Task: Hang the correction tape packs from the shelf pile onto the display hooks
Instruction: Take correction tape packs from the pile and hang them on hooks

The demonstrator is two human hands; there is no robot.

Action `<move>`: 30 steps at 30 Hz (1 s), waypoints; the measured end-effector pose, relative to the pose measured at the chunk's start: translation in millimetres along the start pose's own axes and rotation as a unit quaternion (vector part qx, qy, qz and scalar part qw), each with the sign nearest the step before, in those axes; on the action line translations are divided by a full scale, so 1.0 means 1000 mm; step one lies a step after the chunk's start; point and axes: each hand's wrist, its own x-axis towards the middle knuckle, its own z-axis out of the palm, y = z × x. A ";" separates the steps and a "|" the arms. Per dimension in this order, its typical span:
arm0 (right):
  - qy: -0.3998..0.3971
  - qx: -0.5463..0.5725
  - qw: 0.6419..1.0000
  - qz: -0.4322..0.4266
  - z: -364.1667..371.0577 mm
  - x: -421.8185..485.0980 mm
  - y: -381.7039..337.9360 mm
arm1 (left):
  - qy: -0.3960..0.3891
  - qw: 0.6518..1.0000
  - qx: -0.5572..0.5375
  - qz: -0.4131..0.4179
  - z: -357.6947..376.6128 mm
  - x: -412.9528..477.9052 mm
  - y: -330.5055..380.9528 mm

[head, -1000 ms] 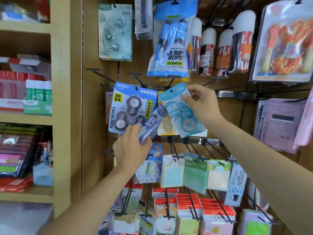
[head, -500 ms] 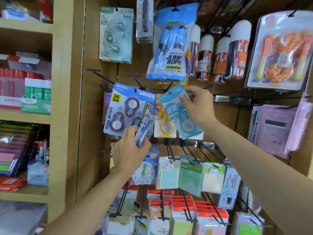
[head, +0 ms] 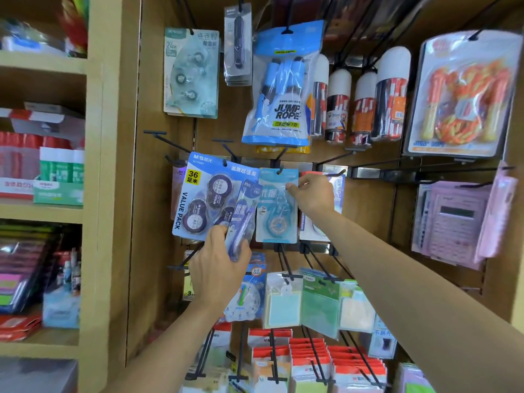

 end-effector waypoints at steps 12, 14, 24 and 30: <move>-0.179 -0.140 0.969 -0.094 -0.044 -0.070 0.064 | -0.001 0.998 -0.069 -0.004 -0.013 -0.002 0.004; -0.226 -0.186 0.949 -0.114 -0.053 -0.080 0.079 | 0.008 0.994 -0.109 -0.003 -0.016 -0.003 0.007; -0.257 -0.146 0.950 -0.096 -0.056 -0.090 0.095 | -0.107 0.929 -0.343 -0.090 -0.008 0.023 0.044; -0.249 -0.134 0.956 -0.073 -0.057 -0.090 0.098 | -0.144 0.918 -0.353 -0.106 -0.008 0.024 0.055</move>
